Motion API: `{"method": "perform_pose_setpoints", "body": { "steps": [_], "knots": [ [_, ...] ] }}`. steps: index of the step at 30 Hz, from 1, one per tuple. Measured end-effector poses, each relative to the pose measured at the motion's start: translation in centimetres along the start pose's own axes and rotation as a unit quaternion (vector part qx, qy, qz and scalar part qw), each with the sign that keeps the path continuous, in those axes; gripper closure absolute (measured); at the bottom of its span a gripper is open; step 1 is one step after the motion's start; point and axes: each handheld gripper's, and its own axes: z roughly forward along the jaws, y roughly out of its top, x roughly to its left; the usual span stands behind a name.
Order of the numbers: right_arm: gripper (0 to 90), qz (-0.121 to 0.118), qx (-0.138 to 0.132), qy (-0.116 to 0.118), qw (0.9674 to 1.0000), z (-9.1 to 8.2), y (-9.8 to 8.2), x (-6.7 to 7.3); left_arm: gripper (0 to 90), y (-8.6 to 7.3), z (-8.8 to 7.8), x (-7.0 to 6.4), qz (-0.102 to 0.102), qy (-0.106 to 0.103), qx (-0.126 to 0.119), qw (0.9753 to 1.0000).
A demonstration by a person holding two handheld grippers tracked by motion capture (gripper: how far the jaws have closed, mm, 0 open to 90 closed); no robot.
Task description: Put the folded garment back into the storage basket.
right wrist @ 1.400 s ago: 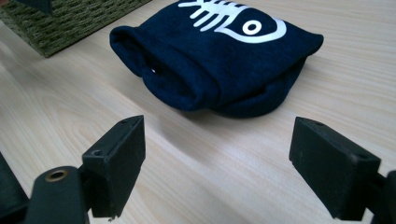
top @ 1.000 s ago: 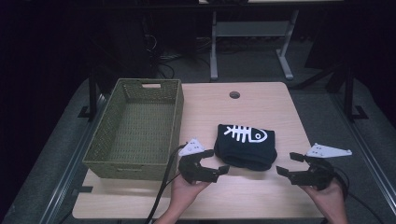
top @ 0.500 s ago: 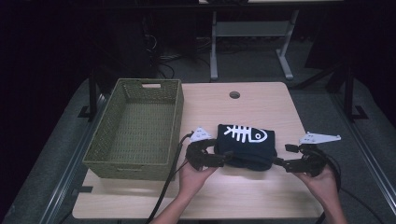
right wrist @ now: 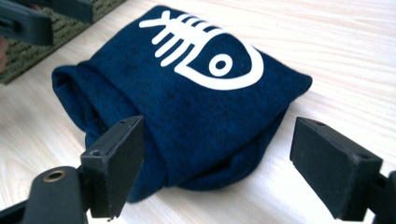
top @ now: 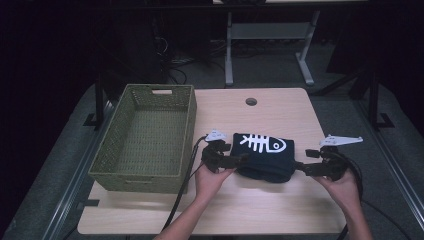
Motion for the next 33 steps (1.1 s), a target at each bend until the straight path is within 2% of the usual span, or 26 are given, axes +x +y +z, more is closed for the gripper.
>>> {"method": "perform_pose_setpoints", "body": {
  "steps": [11,13,16,21,28,33],
  "knots": [
    [17.7,0.041,0.012,-0.003,0.9991,1.8,-0.1,-1.6,16.5,0.0,2.0,1.3,-0.013,0.020,0.023,0.9995],
    [17.9,0.042,0.010,-0.002,0.9991,2.1,0.0,-1.8,21.8,-0.1,2.3,1.7,-0.022,0.014,0.029,0.9993],
    [17.9,0.047,0.017,0.000,0.9988,2.7,-0.1,-1.9,22.3,-0.3,2.7,2.2,-0.037,0.017,0.034,0.9986],
    [18.5,0.059,0.028,-0.003,0.9979,3.7,-0.1,-2.1,22.3,-0.6,3.3,2.7,-0.044,0.021,0.046,0.9978],
    [20.1,0.061,0.040,-0.007,0.9973,4.8,-0.2,-2.2,22.5,-0.8,3.9,3.1,-0.060,0.020,0.055,0.9965],
    [24.4,0.066,0.042,-0.010,0.9969,5.4,-0.2,-2.2,26.7,-1.0,4.4,3.2,-0.062,0.018,0.061,0.9960]
  ]
}}
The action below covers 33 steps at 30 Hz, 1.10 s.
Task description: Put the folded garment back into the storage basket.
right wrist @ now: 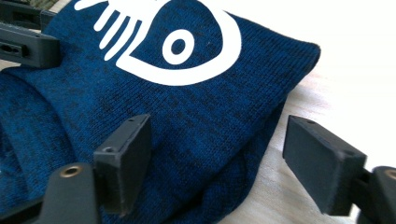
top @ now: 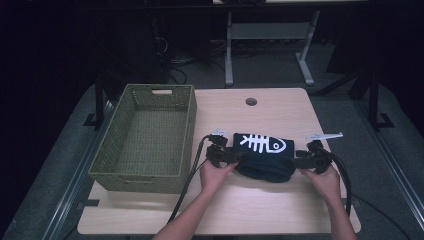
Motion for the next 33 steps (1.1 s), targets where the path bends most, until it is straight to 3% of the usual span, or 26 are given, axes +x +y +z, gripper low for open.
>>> {"method": "perform_pose_setpoints", "body": {
  "steps": [7,13,18,28,33],
  "knots": [
    [32.4,0.012,0.006,0.006,0.9999,0.6,-0.1,-0.1,32.4,-0.1,0.2,0.0,0.001,-0.002,0.005,1.0000],
    [38.5,-0.001,0.020,-0.004,0.9998,1.0,-0.1,0.2,36.1,-0.2,0.3,-0.2,0.010,0.008,0.006,0.9999],
    [43.6,-0.008,0.025,-0.011,0.9996,1.3,-0.1,0.5,40.6,-0.3,0.4,-0.3,0.010,0.003,0.008,0.9999],
    [66.4,-0.013,0.025,-0.019,0.9994,1.4,0.0,1.3,57.9,-0.3,0.2,-0.5,0.007,-0.008,0.013,0.9999],
    [69.2,-0.014,0.026,-0.013,0.9995,1.1,0.0,1.4,64.9,-0.2,0.0,-0.6,0.008,-0.017,0.012,0.9997]
  ]
}}
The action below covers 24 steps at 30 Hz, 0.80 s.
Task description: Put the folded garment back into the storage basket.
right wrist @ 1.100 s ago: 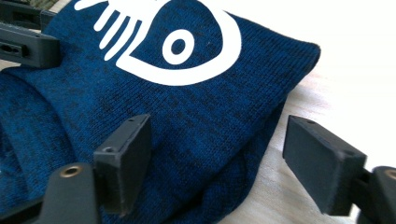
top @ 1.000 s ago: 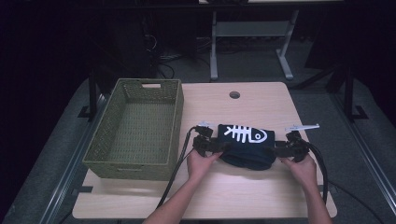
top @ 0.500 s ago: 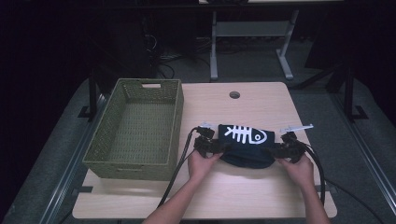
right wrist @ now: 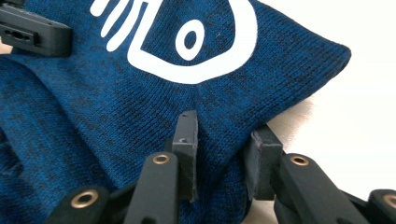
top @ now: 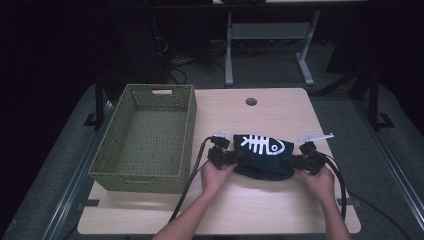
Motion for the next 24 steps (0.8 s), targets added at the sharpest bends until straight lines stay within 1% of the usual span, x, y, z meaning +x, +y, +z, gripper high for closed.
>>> {"method": "perform_pose_setpoints", "body": {
  "steps": [3,6,7,8,11,12,19,24],
  "knots": [
    [70.0,-0.002,0.003,0.004,1.0000,-0.1,0.0,0.1,67.2,0.0,-0.1,-0.1,0.004,-0.001,0.001,1.0000],
    [70.5,-0.002,0.002,0.006,1.0000,-0.4,0.0,0.2,68.2,0.0,-0.2,-0.2,0.001,-0.004,0.000,1.0000],
    [70.5,-0.006,0.000,0.006,1.0000,-0.5,0.0,0.3,68.4,0.0,-0.2,-0.3,0.001,-0.006,0.000,1.0000],
    [70.5,-0.005,0.002,0.007,1.0000,-0.7,0.0,0.4,68.4,0.1,-0.3,-0.4,0.003,-0.008,0.001,1.0000],
    [70.5,-0.015,0.002,0.007,0.9999,-1.2,0.0,0.5,68.6,0.2,-0.7,-1.0,0.010,-0.011,-0.002,0.9999],
    [70.5,-0.012,0.003,0.006,0.9999,-1.4,0.0,0.7,68.7,0.2,-0.8,-1.1,0.013,-0.012,-0.003,0.9998],
    [70.5,-0.012,-0.012,0.010,0.9998,-2.9,-0.2,1.1,68.7,0.5,-1.9,-2.3,0.028,-0.015,-0.013,0.9994],
    [70.5,-0.014,-0.024,0.015,0.9995,-3.9,-0.2,1.5,68.9,0.8,-2.9,-3.1,0.034,-0.019,-0.020,0.9990]
  ]
}}
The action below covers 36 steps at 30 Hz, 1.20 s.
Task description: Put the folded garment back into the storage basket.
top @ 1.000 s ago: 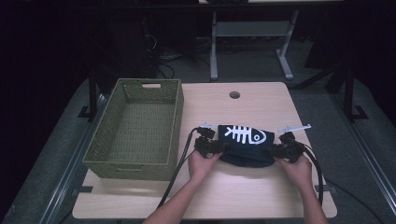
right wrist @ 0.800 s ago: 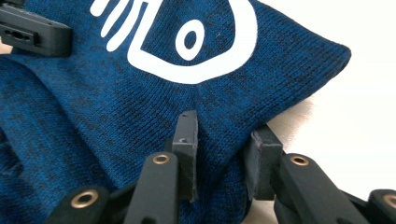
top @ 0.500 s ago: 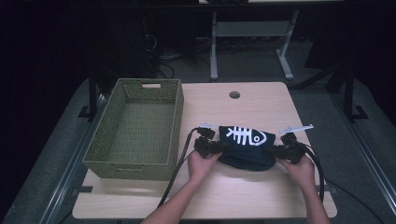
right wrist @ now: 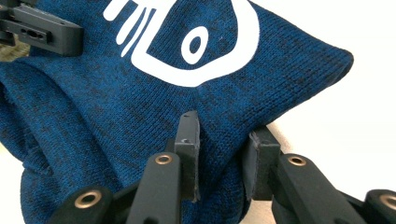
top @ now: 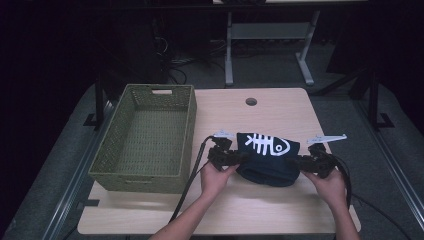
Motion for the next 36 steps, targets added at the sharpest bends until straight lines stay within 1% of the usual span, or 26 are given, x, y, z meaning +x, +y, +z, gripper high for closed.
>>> {"method": "perform_pose_setpoints", "body": {
  "steps": [3,6,7,9,13,14,15,16,17,18,19,20,23,24,27,29,35,36],
  "knots": [
    [70.5,-0.004,-0.005,0.000,1.0000,-0.6,0.1,0.4,69.0,0.2,-0.5,-0.4,0.008,0.000,-0.003,1.0000],
    [70.5,-0.004,-0.012,0.002,0.9999,-1.2,0.2,0.7,69.0,0.4,-1.1,-0.9,0.015,-0.001,-0.007,0.9999],
    [70.5,-0.009,-0.016,0.003,0.9998,-1.5,0.2,0.9,69.0,0.5,-1.3,-0.9,0.015,-0.002,-0.008,0.9999],
    [70.5,-0.008,-0.017,0.005,0.9998,-1.8,0.4,1.1,69.0,0.5,-1.6,-1.1,0.015,-0.002,-0.010,0.9998],
    [70.5,-0.015,-0.023,0.007,0.9996,-2.4,0.7,1.7,69.0,0.8,-2.4,-1.4,0.022,-0.002,-0.013,0.9997],
    [70.5,-0.017,-0.025,0.008,0.9995,-2.6,0.8,1.8,69.0,0.8,-2.6,-1.5,0.019,-0.003,-0.014,0.9997],
    [70.5,-0.015,-0.026,0.009,0.9995,-2.8,0.9,1.9,69.0,0.9,-2.8,-1.6,0.023,-0.003,-0.015,0.9996],
    [70.5,-0.021,-0.028,0.009,0.9993,-2.9,1.0,2.0,69.0,1.0,-3.0,-1.7,0.023,-0.002,-0.016,0.9996],
    [70.5,-0.020,-0.028,0.009,0.9994,-3.1,1.2,2.2,69.0,1.1,-3.2,-1.8,0.027,-0.002,-0.016,0.9995],
    [70.5,-0.023,-0.031,0.010,0.9992,-3.2,1.3,2.3,69.0,1.2,-3.4,-1.9,0.028,-0.001,-0.018,0.9994],
    [70.5,-0.022,-0.032,0.011,0.9992,-3.4,1.4,2.5,69.0,1.2,-3.5,-2.0,0.025,-0.001,-0.020,0.9995],
    [70.5,-0.023,-0.034,0.010,0.9991,-3.5,1.5,2.6,69.0,1.3,-3.8,-2.0,0.029,-0.001,-0.020,0.9994],
    [70.5,-0.032,-0.038,0.009,0.9987,-4.0,1.8,3.0,69.0,1.6,-4.4,-2.4,0.032,-0.001,-0.023,0.9992],
    [70.5,-0.032,-0.040,0.010,0.9986,-4.2,1.9,3.2,69.0,1.7,-4.6,-2.5,0.034,-0.001,-0.024,0.9991],
    [70.5,-0.034,-0.044,0.013,0.9984,-4.5,2.1,3.3,68.9,2.0,-5.2,-2.7,0.038,-0.004,-0.026,0.9989],
    [70.5,-0.031,-0.047,0.016,0.9983,-4.8,2.3,3.6,68.9,2.2,-5.6,-2.8,0.037,-0.006,-0.028,0.9989],
    [70.5,-0.041,-0.049,0.020,0.9977,-5.2,2.9,4.3,68.8,2.4,-6.6,-3.1,0.041,-0.002,-0.028,0.9988],
    [70.5,-0.045,-0.052,0.021,0.9974,-5.2,3.0,4.3,68.8,2.5,-6.9,-3.2,0.045,0.000,-0.030,0.9985]
  ]
}}
